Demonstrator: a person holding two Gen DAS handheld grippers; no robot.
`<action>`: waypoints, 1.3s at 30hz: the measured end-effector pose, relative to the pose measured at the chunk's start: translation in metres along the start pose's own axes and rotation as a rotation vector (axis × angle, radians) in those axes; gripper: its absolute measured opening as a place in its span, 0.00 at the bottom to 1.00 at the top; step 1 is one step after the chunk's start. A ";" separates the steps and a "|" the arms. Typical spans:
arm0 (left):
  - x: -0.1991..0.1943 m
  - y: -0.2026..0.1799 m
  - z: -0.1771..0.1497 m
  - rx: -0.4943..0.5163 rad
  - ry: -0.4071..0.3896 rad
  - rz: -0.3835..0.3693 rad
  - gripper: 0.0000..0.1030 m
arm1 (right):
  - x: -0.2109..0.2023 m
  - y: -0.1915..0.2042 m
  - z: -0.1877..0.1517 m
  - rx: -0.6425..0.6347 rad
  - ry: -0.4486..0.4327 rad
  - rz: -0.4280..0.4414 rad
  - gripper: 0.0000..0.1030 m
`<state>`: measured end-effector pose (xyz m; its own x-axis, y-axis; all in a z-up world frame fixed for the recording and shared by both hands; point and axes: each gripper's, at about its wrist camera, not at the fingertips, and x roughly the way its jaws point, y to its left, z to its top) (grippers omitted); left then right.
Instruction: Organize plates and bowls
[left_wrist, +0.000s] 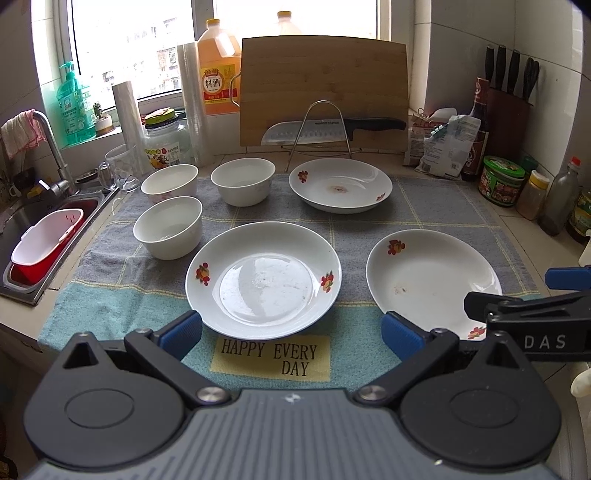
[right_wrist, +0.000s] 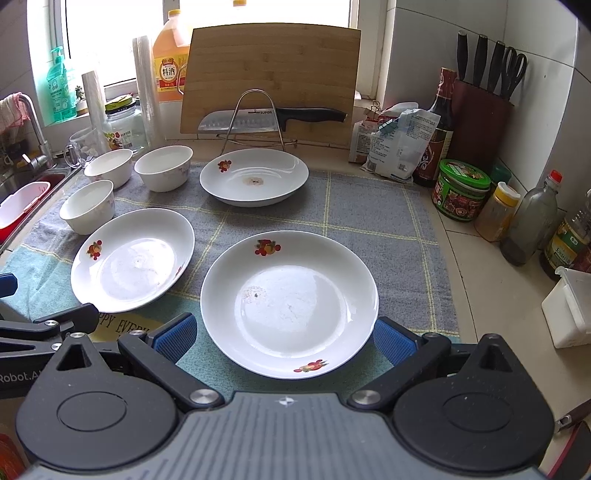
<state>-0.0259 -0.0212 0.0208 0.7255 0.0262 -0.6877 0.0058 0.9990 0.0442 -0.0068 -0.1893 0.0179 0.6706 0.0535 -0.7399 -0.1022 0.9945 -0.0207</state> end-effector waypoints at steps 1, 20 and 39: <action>-0.001 0.000 0.000 0.003 -0.003 -0.004 0.99 | -0.001 -0.001 0.000 -0.001 -0.006 0.005 1.00; 0.008 -0.011 0.004 0.070 -0.058 -0.102 0.99 | 0.002 -0.022 -0.028 -0.061 -0.091 0.084 1.00; 0.048 -0.012 0.026 0.136 -0.027 -0.173 0.99 | 0.056 -0.028 -0.062 -0.064 0.027 0.089 1.00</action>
<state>0.0268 -0.0325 0.0065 0.7242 -0.1476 -0.6737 0.2232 0.9744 0.0265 -0.0122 -0.2193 -0.0643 0.6370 0.1386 -0.7583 -0.2079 0.9781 0.0042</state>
